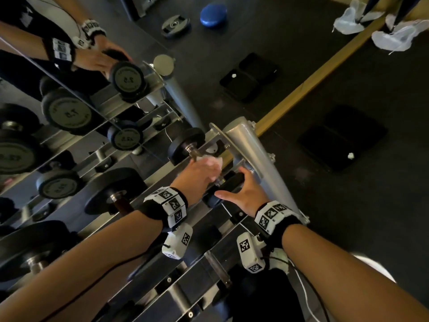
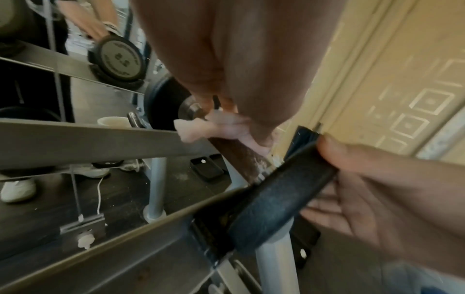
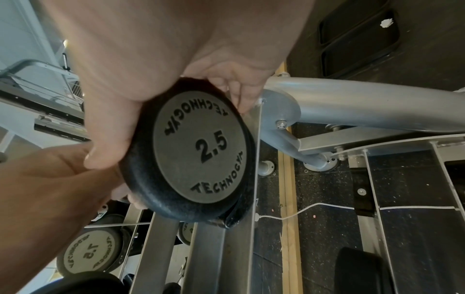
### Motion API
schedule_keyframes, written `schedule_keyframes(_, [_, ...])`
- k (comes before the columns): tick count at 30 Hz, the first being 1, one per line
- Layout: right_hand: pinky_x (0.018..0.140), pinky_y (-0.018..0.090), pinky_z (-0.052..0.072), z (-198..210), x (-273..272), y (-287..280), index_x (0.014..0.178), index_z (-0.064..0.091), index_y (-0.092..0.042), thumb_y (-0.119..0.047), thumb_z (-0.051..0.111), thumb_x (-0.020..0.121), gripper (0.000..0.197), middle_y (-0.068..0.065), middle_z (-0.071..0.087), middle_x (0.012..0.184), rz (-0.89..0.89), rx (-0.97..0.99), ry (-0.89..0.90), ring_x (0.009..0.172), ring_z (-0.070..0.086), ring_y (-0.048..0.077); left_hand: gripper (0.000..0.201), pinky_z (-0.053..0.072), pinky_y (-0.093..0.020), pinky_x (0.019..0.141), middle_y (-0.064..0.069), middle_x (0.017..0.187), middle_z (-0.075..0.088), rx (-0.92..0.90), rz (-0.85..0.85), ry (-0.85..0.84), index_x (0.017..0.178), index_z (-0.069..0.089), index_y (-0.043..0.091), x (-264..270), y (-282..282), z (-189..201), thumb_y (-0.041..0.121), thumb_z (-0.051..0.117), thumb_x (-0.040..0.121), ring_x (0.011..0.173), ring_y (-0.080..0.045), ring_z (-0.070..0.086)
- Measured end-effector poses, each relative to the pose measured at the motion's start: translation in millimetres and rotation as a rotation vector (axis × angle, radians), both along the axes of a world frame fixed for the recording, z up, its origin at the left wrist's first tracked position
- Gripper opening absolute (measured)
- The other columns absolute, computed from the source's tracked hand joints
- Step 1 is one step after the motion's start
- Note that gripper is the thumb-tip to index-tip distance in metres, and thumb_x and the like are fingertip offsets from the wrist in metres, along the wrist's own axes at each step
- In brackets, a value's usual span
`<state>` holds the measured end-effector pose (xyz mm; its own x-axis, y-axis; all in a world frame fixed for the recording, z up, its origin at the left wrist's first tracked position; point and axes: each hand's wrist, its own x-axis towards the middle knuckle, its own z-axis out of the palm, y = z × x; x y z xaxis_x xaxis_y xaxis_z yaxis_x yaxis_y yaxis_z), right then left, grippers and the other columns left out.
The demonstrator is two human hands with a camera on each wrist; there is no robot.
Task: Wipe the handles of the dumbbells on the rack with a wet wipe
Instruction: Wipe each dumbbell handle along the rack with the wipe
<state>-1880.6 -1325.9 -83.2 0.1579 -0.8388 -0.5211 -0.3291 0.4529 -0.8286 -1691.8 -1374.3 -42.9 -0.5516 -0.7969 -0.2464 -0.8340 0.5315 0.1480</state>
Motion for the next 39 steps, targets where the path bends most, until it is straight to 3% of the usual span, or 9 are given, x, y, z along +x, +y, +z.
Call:
schedule_keyframes(2, [0.111, 0.036, 0.036, 1.8, -0.6, 0.4, 0.152, 0.02, -0.026, -0.059, 0.084, 0.061, 0.116, 0.004, 0.039, 0.153, -0.013, -0.001, -0.003, 0.138, 0.04, 0.023, 0.052, 0.021, -0.037, 0.121, 0.002, 0.151, 0.041, 0.024, -0.204, -0.013, 0.146, 0.044, 0.017, -0.9, 3.0, 1.3, 0.006, 0.047, 0.096, 0.142, -0.016, 0.032])
schedule_keyframes(6, [0.094, 0.025, 0.032, 1.1, 2.2, 2.8, 0.15, 0.021, -0.026, -0.057, 0.085, 0.063, 0.113, 0.003, 0.041, 0.151, -0.019, -0.029, -0.001, 0.133, 0.042, 0.018, 0.055, 0.027, -0.034, 0.118, 0.002, 0.152, 0.043, 0.192, -0.07, 0.057, 0.146, 0.047, 0.021, 14.2, -17.7, 16.3, -0.001, 0.045, 0.096, 0.142, -0.016, 0.037])
schedule_keyframes(10, [0.095, 0.026, 0.031, 0.9, 3.2, 3.2, 0.15, 0.023, -0.025, -0.053, 0.087, 0.063, 0.112, 0.002, 0.04, 0.15, -0.042, -0.036, -0.06, 0.127, 0.04, 0.011, 0.045, 0.029, -0.035, 0.113, -0.004, 0.153, 0.043, 0.192, 0.138, -0.035, 0.146, 0.048, 0.016, 22.2, -41.1, 31.7, 0.009, 0.04, 0.102, 0.14, -0.022, 0.039])
schedule_keyframes(13, [0.092, 0.026, 0.033, 1.9, 3.3, 3.3, 0.149, 0.025, -0.025, -0.052, 0.087, 0.062, 0.11, 0.002, 0.043, 0.147, -0.043, -0.044, -0.075, 0.115, 0.037, 0.005, 0.041, 0.03, -0.036, 0.112, -0.007, 0.151, 0.045, 0.17, 0.068, -0.115, 0.143, 0.05, 0.01, 7.3, -31.6, 30.8, 0.011, 0.041, 0.103, 0.138, -0.023, 0.04])
schedule_keyframes(17, [0.093, 0.027, 0.034, 2.3, 4.2, 4.9, 0.148, 0.026, -0.026, -0.052, 0.087, 0.062, 0.108, 0.002, 0.045, 0.144, -0.063, -0.051, -0.063, 0.128, 0.043, 0.016, 0.042, 0.034, -0.035, 0.115, 0.002, 0.151, 0.045, 0.28, -0.059, -0.089, 0.144, 0.048, 0.02, 1.4, -19.7, 26.4, 0.013, 0.045, 0.103, 0.138, -0.016, 0.042])
schedule_keyframes(21, [0.099, 0.028, 0.034, 1.9, 3.3, 4.7, 0.148, 0.026, -0.025, -0.05, 0.088, 0.062, 0.109, 0.001, 0.043, 0.145, -0.07, -0.04, -0.106, 0.126, 0.041, 0.013, 0.034, 0.043, -0.039, 0.106, 0.002, 0.13, 0.058, 0.239, 0.179, -0.009, 0.135, 0.056, 0.017, 13.9, -44.6, 35.6, 0.02, 0.044, 0.103, 0.113, -0.012, 0.054])
schedule_keyframes(24, [0.104, 0.031, 0.035, 2.2, 3.3, 4.5, 0.148, 0.025, -0.025, -0.049, 0.088, 0.062, 0.109, 0.002, 0.041, 0.147, -0.078, -0.031, -0.122, 0.133, 0.04, 0.018, 0.037, 0.035, -0.034, 0.109, -0.006, 0.139, 0.054, 0.152, 0.116, -0.09, 0.138, 0.054, 0.01, 10.2, -46.5, 31.8, 0.012, 0.042, 0.103, 0.125, -0.02, 0.049])
schedule_keyframes(35, [0.099, 0.027, 0.03, 0.3, 4.9, 6.0, 0.15, 0.022, -0.026, -0.054, 0.086, 0.061, 0.112, -0.001, 0.036, 0.151, -0.081, -0.053, -0.11, 0.131, 0.036, 0.012, 0.036, 0.021, -0.023, 0.116, 0.005, 0.144, 0.052, 0.279, -0.135, -0.056, 0.135, 0.059, 0.017, 14.0, -53.1, 15.4, 0.022, 0.041, 0.105, 0.137, -0.009, 0.04])
schedule_keyframes(39, [0.098, 0.027, 0.03, -2.7, 4.9, 5.1, 0.149, 0.023, -0.027, -0.053, 0.087, 0.061, 0.112, -0.002, 0.036, 0.15, -0.082, -0.043, -0.125, 0.13, 0.037, 0.013, 0.035, 0.032, -0.039, 0.115, 0.005, 0.136, 0.053, 0.188, -0.056, -0.128, 0.135, 0.057, 0.027, 15.1, -51.5, 10.3, 0.03, 0.039, 0.104, 0.132, -0.015, 0.044])
